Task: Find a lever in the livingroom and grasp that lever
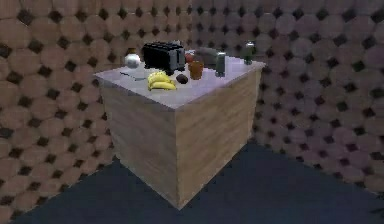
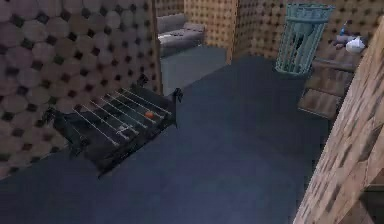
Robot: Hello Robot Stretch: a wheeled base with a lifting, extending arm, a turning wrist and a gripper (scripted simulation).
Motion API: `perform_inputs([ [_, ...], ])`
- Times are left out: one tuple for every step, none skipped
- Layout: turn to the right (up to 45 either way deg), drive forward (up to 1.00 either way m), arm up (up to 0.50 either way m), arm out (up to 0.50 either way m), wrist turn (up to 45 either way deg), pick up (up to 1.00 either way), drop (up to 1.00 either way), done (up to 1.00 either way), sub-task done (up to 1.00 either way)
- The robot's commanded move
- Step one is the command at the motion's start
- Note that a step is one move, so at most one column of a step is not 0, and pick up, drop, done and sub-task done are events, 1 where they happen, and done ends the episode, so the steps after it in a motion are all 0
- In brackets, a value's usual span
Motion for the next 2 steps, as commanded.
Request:
perform_inputs([
  [-24.0,0.0,0.0,0.0,0.0,0.0,0.0,0.0,0.0],
  [0.0,0.3,0.0,0.0,0.0,0.0,0.0,0.0,0.0],
])
